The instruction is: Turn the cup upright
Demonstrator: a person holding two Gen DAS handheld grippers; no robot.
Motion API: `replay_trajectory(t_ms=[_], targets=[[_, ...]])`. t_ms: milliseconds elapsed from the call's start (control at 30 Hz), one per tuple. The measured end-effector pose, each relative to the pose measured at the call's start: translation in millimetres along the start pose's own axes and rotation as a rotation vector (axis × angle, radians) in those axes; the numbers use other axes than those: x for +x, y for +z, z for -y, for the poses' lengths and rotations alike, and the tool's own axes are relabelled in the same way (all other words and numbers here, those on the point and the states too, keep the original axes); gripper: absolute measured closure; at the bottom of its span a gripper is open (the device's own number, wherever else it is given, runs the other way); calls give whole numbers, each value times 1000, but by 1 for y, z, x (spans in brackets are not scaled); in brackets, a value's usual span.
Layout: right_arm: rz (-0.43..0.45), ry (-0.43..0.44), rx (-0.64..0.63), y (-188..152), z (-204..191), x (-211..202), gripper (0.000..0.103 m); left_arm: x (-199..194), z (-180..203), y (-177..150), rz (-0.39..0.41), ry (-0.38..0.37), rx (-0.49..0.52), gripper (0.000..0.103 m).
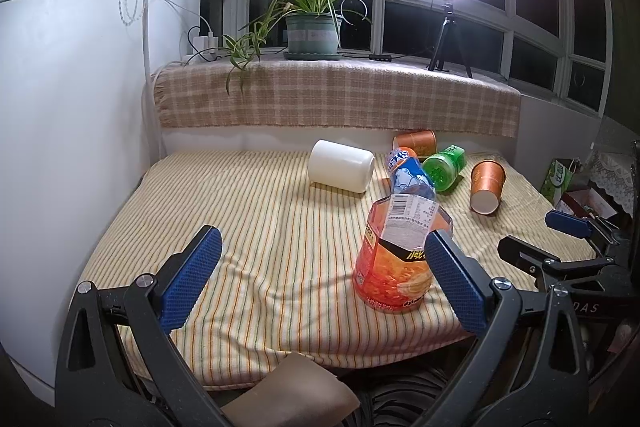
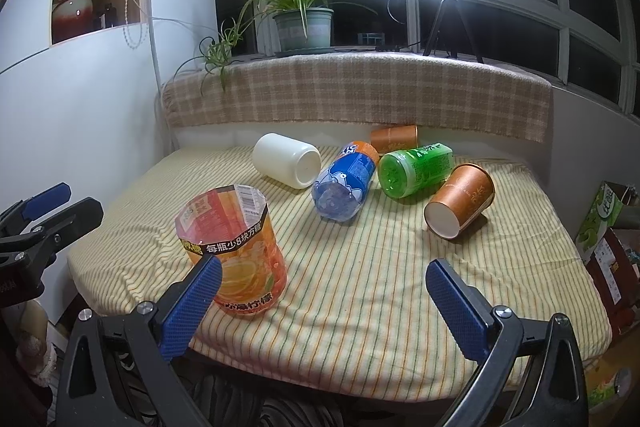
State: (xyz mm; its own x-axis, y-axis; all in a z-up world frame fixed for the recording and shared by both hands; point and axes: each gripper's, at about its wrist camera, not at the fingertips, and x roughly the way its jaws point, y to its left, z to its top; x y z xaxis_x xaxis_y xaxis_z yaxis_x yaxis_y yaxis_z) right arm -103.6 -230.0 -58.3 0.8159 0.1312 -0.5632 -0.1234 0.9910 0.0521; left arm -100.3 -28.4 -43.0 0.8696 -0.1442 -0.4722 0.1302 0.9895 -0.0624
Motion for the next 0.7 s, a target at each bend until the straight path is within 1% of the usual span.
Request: replay_trajectory(t_ms=[367,600,700], targets=[[-9,12,-6,-1,-3,4,0,1,0,0,-1,-1,2,0],[-12,14,-5,-1,-3,5,0,0,-15,4,-1,5,-7,0],[-13,15,-4,-1,-3,6,0,1,-16,3,-2,7,-5,0]])
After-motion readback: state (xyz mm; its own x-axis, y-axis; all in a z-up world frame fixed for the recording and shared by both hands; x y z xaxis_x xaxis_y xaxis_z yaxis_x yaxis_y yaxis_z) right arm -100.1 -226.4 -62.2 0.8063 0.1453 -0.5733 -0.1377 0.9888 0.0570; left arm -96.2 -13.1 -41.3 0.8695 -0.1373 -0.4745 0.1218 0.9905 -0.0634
